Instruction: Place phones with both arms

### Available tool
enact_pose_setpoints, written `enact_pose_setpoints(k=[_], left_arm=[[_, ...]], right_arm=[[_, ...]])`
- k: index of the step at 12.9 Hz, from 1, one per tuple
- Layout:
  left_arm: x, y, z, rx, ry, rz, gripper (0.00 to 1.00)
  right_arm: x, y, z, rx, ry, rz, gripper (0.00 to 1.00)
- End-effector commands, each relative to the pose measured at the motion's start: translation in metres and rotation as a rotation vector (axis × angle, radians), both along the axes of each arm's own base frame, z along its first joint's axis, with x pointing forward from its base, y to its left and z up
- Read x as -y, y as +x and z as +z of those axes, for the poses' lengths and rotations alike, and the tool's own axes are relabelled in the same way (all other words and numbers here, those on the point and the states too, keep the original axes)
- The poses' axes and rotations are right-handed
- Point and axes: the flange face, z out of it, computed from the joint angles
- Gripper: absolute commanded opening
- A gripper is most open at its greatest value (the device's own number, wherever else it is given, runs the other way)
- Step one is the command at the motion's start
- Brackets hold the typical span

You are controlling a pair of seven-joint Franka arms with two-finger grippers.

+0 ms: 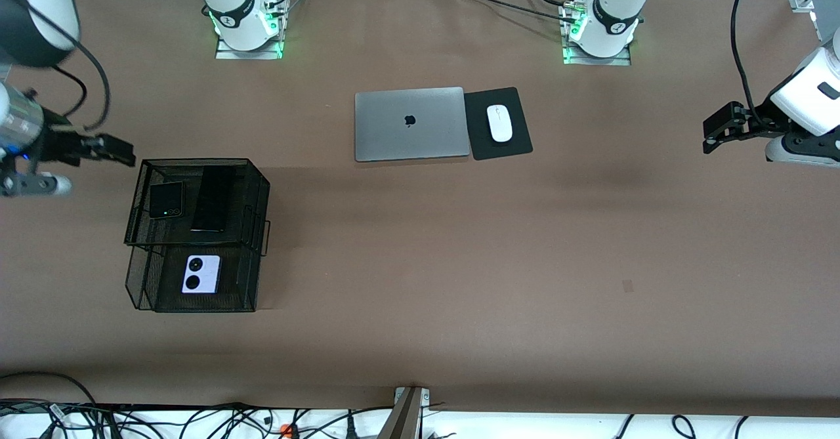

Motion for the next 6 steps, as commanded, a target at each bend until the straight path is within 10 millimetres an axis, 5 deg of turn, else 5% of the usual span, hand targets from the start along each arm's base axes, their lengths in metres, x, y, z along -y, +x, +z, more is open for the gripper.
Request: enact_pose_setpoints(k=[1, 6], left_arm=[[0.002, 0.002, 0.005, -0.004, -0.022, -0.003, 1.0], [0.001, 0.002, 0.005, -0.007, -0.022, -0.002, 1.0]], right_arm=[[0.02, -0.026, 0.021, 0.035, 0.005, -0.028, 1.0], [0.029, -0.033, 0.043, 0.051, -0.015, -0.037, 1.0]])
